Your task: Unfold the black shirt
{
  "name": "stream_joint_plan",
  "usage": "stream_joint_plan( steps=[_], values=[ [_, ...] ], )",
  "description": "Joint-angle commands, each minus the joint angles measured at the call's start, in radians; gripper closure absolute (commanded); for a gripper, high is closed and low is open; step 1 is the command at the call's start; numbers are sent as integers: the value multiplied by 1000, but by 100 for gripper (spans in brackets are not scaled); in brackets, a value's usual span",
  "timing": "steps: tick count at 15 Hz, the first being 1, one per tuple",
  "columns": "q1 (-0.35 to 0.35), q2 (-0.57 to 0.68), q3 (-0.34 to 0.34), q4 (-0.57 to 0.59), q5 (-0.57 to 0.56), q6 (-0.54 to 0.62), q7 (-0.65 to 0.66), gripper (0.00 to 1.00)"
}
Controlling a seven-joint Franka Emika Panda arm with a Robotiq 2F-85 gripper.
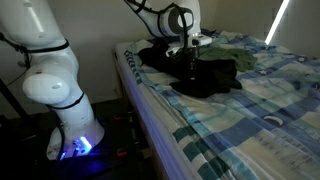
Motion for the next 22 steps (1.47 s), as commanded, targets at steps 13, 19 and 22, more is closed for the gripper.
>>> stream_joint_plan(
  steps=[13, 19, 22],
  values=[
    [-83, -294, 11, -71, -102, -491, 41, 98],
    [-114, -320, 13, -85, -100, -528, 22, 98],
    [-107, -292, 12, -77, -81, -524, -6, 98]
  ],
)
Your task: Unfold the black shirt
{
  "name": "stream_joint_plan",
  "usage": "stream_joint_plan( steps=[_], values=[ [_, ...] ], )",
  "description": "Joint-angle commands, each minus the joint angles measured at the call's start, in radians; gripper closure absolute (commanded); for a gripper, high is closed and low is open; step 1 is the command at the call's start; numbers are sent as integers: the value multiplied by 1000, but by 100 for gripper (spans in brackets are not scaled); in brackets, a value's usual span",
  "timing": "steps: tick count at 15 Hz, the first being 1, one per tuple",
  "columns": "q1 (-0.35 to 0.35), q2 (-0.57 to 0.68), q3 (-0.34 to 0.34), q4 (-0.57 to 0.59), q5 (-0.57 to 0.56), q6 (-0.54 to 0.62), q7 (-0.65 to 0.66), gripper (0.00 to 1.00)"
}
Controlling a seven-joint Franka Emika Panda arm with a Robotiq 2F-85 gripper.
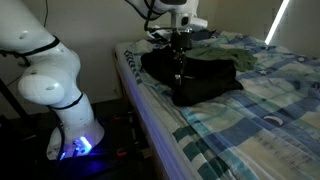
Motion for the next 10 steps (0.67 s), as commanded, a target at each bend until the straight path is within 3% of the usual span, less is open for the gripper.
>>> stream_joint_plan(
  steps=[1, 2, 10],
  values=[
    [-4, 13, 11, 0, 10, -19, -34, 68],
    [0, 25, 15, 5, 13, -21, -39, 67],
    [29, 78, 51, 43, -9, -5, -66, 7]
  ],
)
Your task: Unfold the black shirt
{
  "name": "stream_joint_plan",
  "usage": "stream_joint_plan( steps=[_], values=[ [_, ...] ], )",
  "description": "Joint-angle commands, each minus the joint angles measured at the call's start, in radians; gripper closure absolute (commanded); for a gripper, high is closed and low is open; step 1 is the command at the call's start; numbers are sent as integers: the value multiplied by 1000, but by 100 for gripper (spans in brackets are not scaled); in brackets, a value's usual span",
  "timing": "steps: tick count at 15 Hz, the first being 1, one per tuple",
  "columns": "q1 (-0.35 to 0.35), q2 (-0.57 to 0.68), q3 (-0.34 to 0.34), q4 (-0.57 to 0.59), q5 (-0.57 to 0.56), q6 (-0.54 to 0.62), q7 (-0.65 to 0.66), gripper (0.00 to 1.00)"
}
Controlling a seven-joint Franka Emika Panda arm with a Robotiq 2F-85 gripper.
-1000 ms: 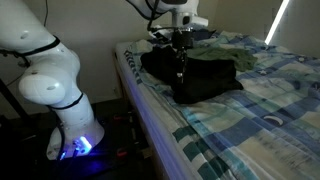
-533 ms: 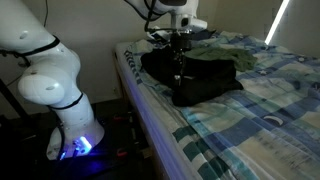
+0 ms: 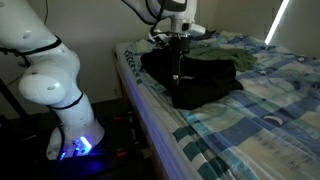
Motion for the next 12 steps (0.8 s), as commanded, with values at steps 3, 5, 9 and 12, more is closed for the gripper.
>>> stream_joint_plan(
  steps=[3, 5, 9, 12],
  values=[
    [31, 31, 37, 64, -20, 11, -27, 0],
    [46, 49, 47, 84, -22, 43, -39, 0],
    [65, 116, 48, 113, 1, 194, -73, 0],
    [73, 179, 47, 130, 19, 342, -77, 0]
  ],
)
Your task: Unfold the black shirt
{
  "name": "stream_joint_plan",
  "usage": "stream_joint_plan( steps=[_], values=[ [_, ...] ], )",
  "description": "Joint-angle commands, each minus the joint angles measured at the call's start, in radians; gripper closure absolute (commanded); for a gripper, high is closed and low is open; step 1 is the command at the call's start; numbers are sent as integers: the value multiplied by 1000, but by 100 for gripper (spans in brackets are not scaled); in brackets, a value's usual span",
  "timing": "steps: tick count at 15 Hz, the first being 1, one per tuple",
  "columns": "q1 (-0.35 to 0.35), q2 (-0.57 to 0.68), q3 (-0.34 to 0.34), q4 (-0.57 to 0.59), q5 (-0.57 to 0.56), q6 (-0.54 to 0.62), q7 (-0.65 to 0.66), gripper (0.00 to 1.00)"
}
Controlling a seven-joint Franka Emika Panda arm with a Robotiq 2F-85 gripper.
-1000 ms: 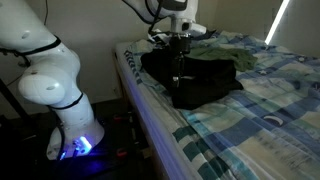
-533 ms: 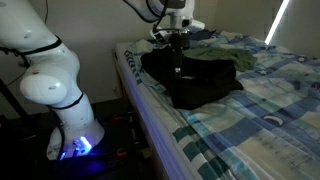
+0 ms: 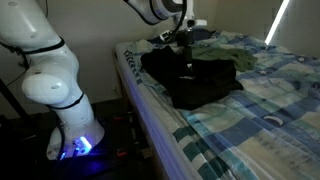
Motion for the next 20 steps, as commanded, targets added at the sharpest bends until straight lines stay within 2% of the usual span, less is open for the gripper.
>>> stream_joint_plan(
  steps=[1, 10, 16, 17, 18, 20],
  values=[
    [11, 92, -5, 51, 37, 134, -40, 0],
    [36, 297, -36, 159, 85, 382, -66, 0],
    [71, 416, -74, 236, 106, 470, -65, 0],
    [79, 432, -81, 253, 111, 472, -66, 3],
    [86, 447, -87, 267, 115, 477, -69, 26],
    [99, 466, -101, 293, 116, 479, -69, 31]
  ],
)
